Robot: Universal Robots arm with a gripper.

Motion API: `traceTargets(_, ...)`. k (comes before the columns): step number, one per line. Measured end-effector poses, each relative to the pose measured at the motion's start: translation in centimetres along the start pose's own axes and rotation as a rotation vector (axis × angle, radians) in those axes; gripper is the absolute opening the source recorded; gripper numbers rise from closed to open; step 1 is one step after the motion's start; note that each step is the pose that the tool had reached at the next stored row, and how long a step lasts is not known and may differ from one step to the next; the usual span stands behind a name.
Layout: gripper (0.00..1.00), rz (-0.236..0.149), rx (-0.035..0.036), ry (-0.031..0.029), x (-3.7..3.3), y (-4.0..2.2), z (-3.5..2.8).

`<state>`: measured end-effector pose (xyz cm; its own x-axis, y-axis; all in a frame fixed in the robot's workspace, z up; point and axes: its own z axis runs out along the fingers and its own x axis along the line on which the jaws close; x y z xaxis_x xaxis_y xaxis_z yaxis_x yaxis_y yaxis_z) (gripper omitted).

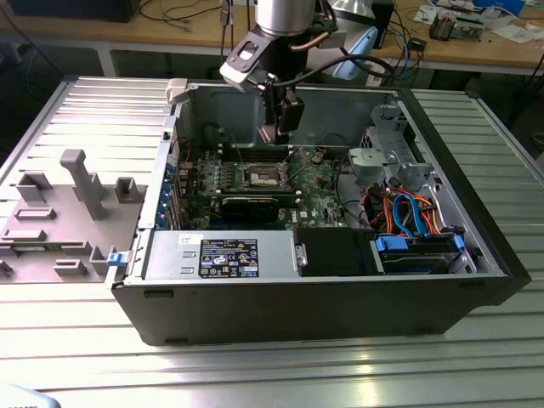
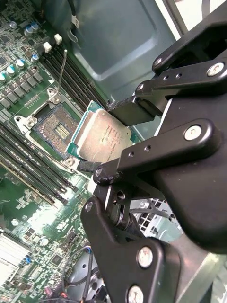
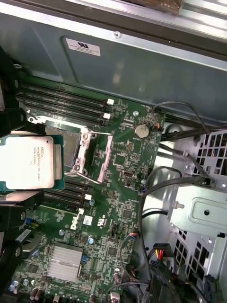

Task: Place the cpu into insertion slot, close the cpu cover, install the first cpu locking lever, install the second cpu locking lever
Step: 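Place the cpu into insertion slot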

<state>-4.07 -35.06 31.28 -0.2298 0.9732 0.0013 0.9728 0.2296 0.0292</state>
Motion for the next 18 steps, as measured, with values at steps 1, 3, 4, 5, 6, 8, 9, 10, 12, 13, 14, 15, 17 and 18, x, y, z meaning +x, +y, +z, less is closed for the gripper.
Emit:
traceTargets(1,0.55,0.010,0.0000,-0.0002,0.00,0.00,0.02)
traceTargets(3,0.55,0.030,0.0000,-0.0007,0.00,-0.01,0.06)
traceTargets(4,0.55,0.039,-0.0001,-0.0009,0.00,-0.01,0.07)
traceTargets(5,0.55,0.046,-0.0001,-0.0012,0.00,-0.01,0.08)
traceTargets(6,0.55,0.053,-0.0001,-0.0013,0.00,-0.01,0.09)
traceTargets(8,0.55,0.070,-0.0001,-0.0018,0.00,-0.01,0.12)
traceTargets(9,0.55,0.078,-0.0001,-0.0020,0.00,-0.01,0.13)
traceTargets(10,0.55,0.084,-0.0001,-0.0023,0.00,-0.01,0.14)
traceTargets(12,0.55,0.103,-0.0002,-0.0028,0.00,-0.01,0.16)
traceTargets(13,0.55,0.111,-0.0002,-0.0030,0.00,-0.01,0.16)
traceTargets(14,0.55,0.119,-0.0002,-0.0032,0.00,-0.01,0.17)
traceTargets(15,0.55,0.124,-0.0002,-0.0034,0.00,-0.01,0.17)
traceTargets(17,0.55,0.130,-0.0002,-0.0036,0.00,-0.01,0.18)
traceTargets(18,0.55,0.133,-0.0002,-0.0037,0.00,-0.01,0.18)
